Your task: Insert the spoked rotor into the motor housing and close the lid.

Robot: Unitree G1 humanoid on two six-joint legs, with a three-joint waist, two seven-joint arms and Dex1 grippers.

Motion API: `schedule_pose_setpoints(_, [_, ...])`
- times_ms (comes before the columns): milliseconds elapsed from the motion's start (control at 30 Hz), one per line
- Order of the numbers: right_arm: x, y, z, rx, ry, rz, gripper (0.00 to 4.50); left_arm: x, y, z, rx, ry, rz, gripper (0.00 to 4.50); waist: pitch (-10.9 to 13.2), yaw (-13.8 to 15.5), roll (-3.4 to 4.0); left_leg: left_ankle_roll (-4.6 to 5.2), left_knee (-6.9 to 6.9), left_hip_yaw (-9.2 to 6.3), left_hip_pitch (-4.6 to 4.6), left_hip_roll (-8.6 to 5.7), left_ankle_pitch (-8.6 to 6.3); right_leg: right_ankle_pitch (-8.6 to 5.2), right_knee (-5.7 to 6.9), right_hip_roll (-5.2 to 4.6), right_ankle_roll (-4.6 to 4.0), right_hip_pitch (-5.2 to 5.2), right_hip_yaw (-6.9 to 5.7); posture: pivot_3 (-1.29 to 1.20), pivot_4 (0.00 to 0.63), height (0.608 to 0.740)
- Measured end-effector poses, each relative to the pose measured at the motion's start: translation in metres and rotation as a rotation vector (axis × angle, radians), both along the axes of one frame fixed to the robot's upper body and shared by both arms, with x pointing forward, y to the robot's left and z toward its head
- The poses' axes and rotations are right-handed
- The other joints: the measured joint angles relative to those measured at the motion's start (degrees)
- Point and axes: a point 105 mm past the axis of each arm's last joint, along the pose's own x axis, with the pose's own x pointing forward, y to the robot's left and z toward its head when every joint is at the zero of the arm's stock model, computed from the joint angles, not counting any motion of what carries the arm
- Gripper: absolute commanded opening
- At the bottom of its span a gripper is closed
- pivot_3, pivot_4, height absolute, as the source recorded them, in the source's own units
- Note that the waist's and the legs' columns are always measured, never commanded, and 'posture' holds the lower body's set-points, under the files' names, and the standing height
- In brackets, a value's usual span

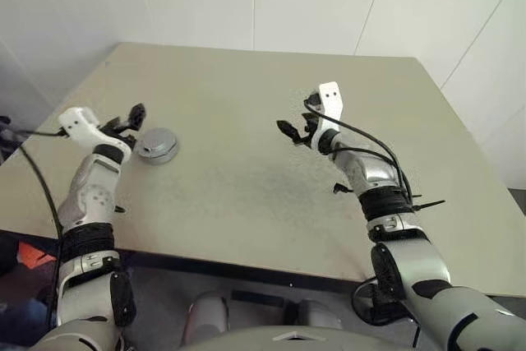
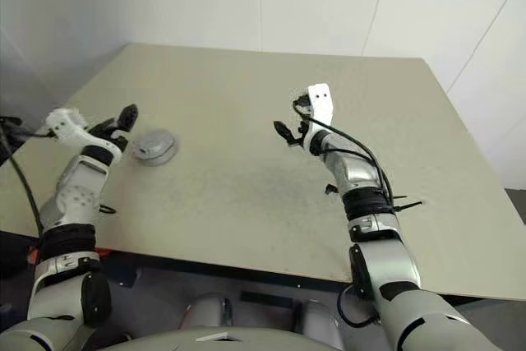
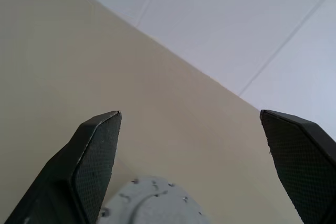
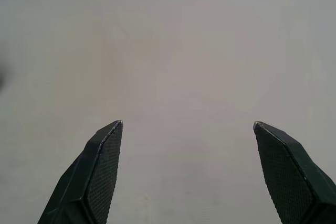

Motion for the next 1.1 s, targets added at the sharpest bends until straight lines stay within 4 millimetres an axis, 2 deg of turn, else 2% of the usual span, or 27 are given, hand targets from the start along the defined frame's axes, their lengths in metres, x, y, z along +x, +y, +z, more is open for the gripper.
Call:
schedule_pose_setpoints(200, [0.000,-0.027,-0.008,-0.231,-0.058,0.052,4.50,-0.007,-0.068,-0.002,0.361,-0.005,-0.291,4.48,0.02,-0.52,0.03,0.12,0.07,0.03,-0.03,0.05,-0.06,0.02,0.05,0.04,-0.09,-0.06,0.02,0.00,0.000,0.740])
schedule_pose_setpoints(300, [-0.002,-0.042,-0.012,-0.320,-0.064,0.083,4.50,-0.021,-0.098,-0.016,0.489,0.010,-0.456,4.48,0.03,-0.49,0.06,0.15,0.12,0.06,-0.04,0.05,-0.08,0.02,0.07,0.04,-0.11,-0.07,0.04,0.00,0.000,0.740])
schedule_pose_setpoints(400, [-0.004,-0.049,-0.016,-0.343,-0.056,0.099,4.50,-0.031,-0.115,-0.037,0.534,0.053,-0.557,4.48,0.05,-0.55,0.10,0.16,0.17,0.08,-0.03,0.12,-0.08,0.07,0.11,0.07,-0.20,-0.09,0.04,0.00,0.000,0.740])
schedule_pose_setpoints(700, [-0.005,-0.049,-0.019,-0.342,-0.052,0.113,4.50,-0.030,-0.115,-0.046,0.563,0.072,-0.562,4.48,0.07,-0.49,0.15,0.16,0.25,0.09,0.06,0.18,-0.07,0.15,0.24,0.09,-0.34,-0.08,0.04,0.00,0.000,0.740])
schedule_pose_setpoints(1100, [-0.004,-0.048,-0.018,-0.331,-0.062,0.099,4.50,-0.019,-0.118,-0.039,0.566,0.027,-0.500,4.48,0.07,-0.44,0.15,0.18,0.25,0.08,0.04,0.18,-0.08,0.15,0.23,0.09,-0.34,-0.10,0.04,0.00,0.000,0.740])
